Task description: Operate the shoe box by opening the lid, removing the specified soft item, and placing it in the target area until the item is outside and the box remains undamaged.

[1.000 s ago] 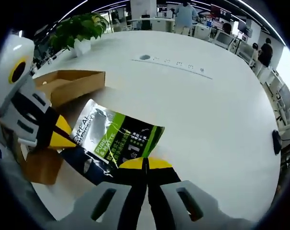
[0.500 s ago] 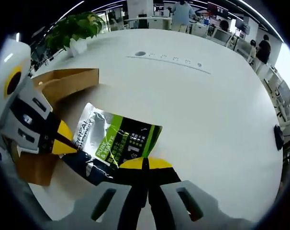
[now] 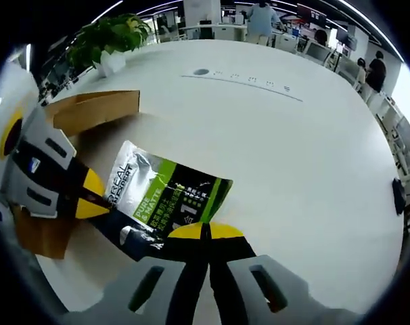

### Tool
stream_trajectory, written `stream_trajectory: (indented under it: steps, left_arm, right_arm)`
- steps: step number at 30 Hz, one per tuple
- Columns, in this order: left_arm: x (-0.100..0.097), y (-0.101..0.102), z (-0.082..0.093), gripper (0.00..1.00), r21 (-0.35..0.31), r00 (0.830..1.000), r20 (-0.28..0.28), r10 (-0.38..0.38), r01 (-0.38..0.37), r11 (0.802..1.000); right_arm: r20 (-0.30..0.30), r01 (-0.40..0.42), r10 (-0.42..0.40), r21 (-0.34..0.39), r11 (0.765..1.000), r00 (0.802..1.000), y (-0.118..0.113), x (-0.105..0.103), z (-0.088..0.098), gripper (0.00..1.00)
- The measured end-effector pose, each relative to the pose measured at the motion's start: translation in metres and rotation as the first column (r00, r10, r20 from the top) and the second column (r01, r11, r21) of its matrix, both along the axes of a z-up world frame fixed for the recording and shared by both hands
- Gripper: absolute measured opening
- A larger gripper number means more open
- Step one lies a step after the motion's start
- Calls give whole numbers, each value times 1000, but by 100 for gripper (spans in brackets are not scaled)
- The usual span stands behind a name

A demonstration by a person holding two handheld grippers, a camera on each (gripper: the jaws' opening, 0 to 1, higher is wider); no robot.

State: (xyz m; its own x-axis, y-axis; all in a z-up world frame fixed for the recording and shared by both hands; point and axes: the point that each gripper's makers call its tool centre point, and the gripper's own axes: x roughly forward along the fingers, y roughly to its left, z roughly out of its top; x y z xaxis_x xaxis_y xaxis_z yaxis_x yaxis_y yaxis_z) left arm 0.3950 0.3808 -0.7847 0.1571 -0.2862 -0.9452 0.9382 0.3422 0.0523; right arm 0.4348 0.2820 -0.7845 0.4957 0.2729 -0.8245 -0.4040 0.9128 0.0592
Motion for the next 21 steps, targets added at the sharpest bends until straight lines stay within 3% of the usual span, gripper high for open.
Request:
stream_trajectory:
  steps: [3, 11, 21]
  left_arm:
    - [-3, 2, 0, 6, 10, 1000, -25, -5, 5, 1000]
    - [-7, 5, 3, 13, 27, 999, -21, -29, 30, 999]
    - [-5, 7, 20, 18, 6, 1000, -5, -22, 22, 1000]
  right_arm:
    - [-4, -13, 13, -7, 1000, 1000, 0, 0, -2, 0]
    - [0, -45, 45, -44, 998, 999, -2, -1, -3, 3]
    - [0, -56, 56, -69, 996, 998, -3, 0, -6, 5]
